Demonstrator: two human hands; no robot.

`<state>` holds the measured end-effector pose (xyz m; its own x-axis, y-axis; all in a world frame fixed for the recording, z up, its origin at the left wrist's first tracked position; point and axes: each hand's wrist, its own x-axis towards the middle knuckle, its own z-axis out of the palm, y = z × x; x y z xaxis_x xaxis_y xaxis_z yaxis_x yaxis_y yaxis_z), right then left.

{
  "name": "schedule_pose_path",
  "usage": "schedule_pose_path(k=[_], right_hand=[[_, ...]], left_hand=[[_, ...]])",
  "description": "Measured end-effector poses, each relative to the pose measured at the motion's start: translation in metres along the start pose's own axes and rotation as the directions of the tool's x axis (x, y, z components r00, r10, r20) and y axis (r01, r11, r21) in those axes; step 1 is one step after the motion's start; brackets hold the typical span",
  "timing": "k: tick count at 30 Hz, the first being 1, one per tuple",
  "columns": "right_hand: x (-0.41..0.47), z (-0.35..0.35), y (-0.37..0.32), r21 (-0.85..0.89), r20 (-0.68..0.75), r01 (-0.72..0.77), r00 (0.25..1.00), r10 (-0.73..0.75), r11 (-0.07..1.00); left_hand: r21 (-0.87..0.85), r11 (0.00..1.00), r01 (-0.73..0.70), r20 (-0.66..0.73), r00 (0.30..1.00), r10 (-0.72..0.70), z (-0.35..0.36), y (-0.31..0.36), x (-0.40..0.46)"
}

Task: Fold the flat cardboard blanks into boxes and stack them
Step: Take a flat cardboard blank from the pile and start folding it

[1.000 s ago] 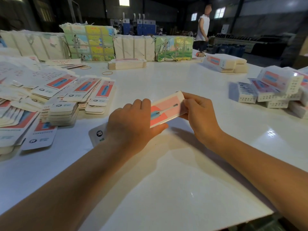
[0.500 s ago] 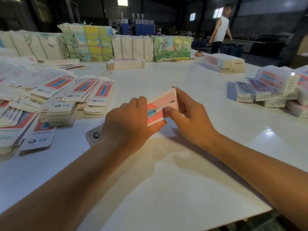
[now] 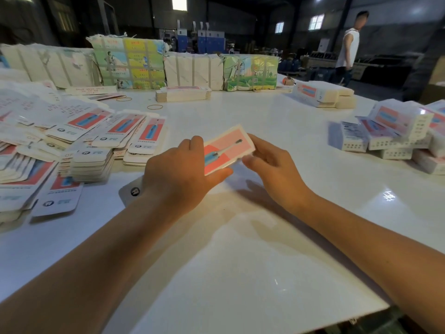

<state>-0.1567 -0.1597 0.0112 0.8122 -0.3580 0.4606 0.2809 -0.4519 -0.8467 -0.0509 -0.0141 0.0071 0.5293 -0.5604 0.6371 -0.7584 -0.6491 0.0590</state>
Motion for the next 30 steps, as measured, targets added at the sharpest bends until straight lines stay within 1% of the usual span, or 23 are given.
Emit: schedule_pose_path(k=[1, 4, 8, 10, 11, 13, 15, 17, 19, 20, 22, 24, 25, 27, 29, 30], right_hand=[[-0.002, 0.0, -0.001, -0.055, 0.016, 0.033, 0.999, -0.032, 0.998], [-0.006, 0.001, 0.001, -0.108, 0.043, 0.081, 0.996, -0.076, 0.991], [-0.007, 0.0, 0.0, -0.203, 0.085, 0.104, 0.993, -0.088, 0.974], [-0.005, -0.001, 0.001, -0.224, 0.074, 0.107, 0.993, -0.093, 0.969], [-0.003, -0.003, 0.002, -0.236, 0.065, 0.108, 0.993, -0.095, 0.966], [-0.001, -0.006, 0.004, -0.289, 0.095, 0.14, 0.989, -0.117, 0.947], [-0.001, -0.009, 0.006, -0.415, 0.217, 0.273, 0.956, -0.197, 0.868], [-0.001, -0.011, 0.008, -0.526, 0.353, 0.411, 0.902, -0.248, 0.744], [-0.001, -0.012, 0.011, -0.594, 0.389, 0.462, 0.882, -0.267, 0.659], [0.0, -0.013, 0.012, -0.624, 0.382, 0.46, 0.885, -0.266, 0.632], [0.002, -0.016, 0.013, -0.681, 0.357, 0.439, 0.898, -0.258, 0.586], [0.007, -0.022, 0.016, -0.724, 0.296, 0.394, 0.919, -0.262, 0.566], [0.01, -0.027, 0.016, -0.743, 0.241, 0.351, 0.935, -0.261, 0.57], [0.018, -0.041, 0.015, -0.762, 0.078, 0.213, 0.968, -0.24, 0.611], [0.032, -0.066, 0.009, -0.742, -0.102, 0.07, 0.971, -0.217, 0.666], [0.039, -0.083, 0.004, -0.729, -0.177, 0.019, 0.96, -0.215, 0.684]], left_hand=[[-0.007, 1.0, 0.004, 0.008, 1.0, -0.004, 0.001, -0.001, 0.0], [-0.019, 1.0, -0.001, 0.04, 0.999, 0.001, 0.0, -0.003, -0.001], [-0.076, 0.997, -0.013, 0.055, 0.998, 0.017, -0.007, -0.008, -0.002], [-0.115, 0.993, -0.009, 0.074, 0.997, 0.018, -0.01, -0.01, -0.002], [-0.116, 0.993, -0.012, 0.099, 0.995, 0.024, -0.012, -0.011, -0.002], [-0.048, 0.996, -0.079, 0.136, 0.987, 0.085, -0.015, -0.01, -0.002], [0.045, 0.989, -0.141, 0.152, 0.979, 0.133, -0.016, -0.008, -0.002], [0.083, 0.986, -0.145, 0.165, 0.978, 0.13, -0.019, -0.008, -0.002], [0.057, 0.985, -0.162, 0.167, 0.974, 0.15, -0.02, -0.008, -0.003], [0.026, 0.98, -0.199, 0.127, 0.973, 0.194, -0.019, -0.008, -0.004], [0.023, 0.956, -0.292, 0.001, 0.957, 0.292, -0.014, -0.005, -0.005], [-0.004, 0.937, -0.349, -0.12, 0.931, 0.346, -0.008, 0.0, -0.003], [-0.06, 0.927, -0.371, -0.159, 0.92, 0.358, -0.004, 0.004, -0.002], [-0.234, 0.895, -0.38, -0.158, 0.923, 0.351, 0.013, 0.007, -0.005], [-0.345, 0.863, -0.368, -0.047, 0.925, 0.376, 0.031, 0.005, -0.01], [-0.362, 0.862, -0.354, 0.015, 0.923, 0.385, 0.043, -0.001, -0.014]])
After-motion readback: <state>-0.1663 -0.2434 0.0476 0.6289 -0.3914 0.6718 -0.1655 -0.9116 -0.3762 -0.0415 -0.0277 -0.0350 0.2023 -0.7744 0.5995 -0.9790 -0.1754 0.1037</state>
